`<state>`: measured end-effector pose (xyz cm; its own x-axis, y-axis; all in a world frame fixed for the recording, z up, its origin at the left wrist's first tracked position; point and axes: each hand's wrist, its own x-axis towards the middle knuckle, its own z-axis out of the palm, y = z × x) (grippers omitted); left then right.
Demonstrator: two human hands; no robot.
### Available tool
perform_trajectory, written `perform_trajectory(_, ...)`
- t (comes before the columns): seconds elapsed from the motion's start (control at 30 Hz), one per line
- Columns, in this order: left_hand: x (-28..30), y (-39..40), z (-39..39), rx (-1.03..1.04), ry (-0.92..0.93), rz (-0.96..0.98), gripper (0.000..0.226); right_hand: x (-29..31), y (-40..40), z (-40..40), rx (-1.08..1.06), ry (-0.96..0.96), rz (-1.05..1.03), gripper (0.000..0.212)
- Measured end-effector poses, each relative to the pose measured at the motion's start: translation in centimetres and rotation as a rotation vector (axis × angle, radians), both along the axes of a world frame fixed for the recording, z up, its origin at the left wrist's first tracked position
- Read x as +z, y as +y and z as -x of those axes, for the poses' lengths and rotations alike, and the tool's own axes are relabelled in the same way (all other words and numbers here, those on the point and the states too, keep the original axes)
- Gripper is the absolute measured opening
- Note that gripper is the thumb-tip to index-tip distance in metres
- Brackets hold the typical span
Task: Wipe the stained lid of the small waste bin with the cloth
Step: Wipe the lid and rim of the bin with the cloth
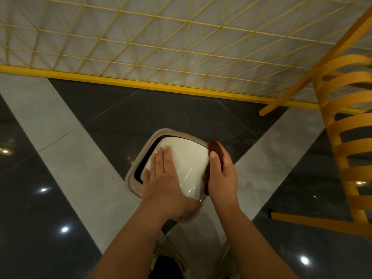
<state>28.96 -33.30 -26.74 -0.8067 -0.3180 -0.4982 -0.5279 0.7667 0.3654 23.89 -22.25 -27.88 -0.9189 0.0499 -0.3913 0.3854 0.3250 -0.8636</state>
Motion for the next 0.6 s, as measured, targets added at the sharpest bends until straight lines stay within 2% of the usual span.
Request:
perform_trajectory(0.07,0.1,0.0,0.0,0.002,0.007,-0.012,0.148,-0.7,0.7,-1.7,-0.053,0.007,-0.001,0.044)
perform_trajectory(0.17,0.0,-0.2,0.0,0.001,0.014,-0.027,0.148,-1.5,1.5,-5.4,0.002,0.082,-0.042,0.045)
perform_trajectory(0.27,-0.1,-0.4,0.0,0.000,0.016,-0.046,0.147,-1.3,1.9,-8.1,0.123,0.207,-0.013,0.046)
perform_trajectory(0.33,-0.1,-0.4,0.0,0.002,0.022,-0.056,0.147,-1.2,2.2,-7.2,0.266,0.376,-0.125,0.045)
perform_trajectory(0.4,-0.2,-0.4,0.1,-0.004,0.012,-0.045,0.150,-1.5,2.0,-5.1,0.359,0.461,-0.202,0.043)
perform_trajectory(0.47,-0.1,-0.3,0.1,-0.011,-0.008,-0.027,0.155,-1.4,1.5,-3.2,0.284,0.390,-0.163,0.041)
perform_trajectory(0.6,0.3,0.0,0.2,-0.008,-0.025,-0.006,0.155,-1.0,1.4,-2.9,0.003,0.048,0.049,0.045)
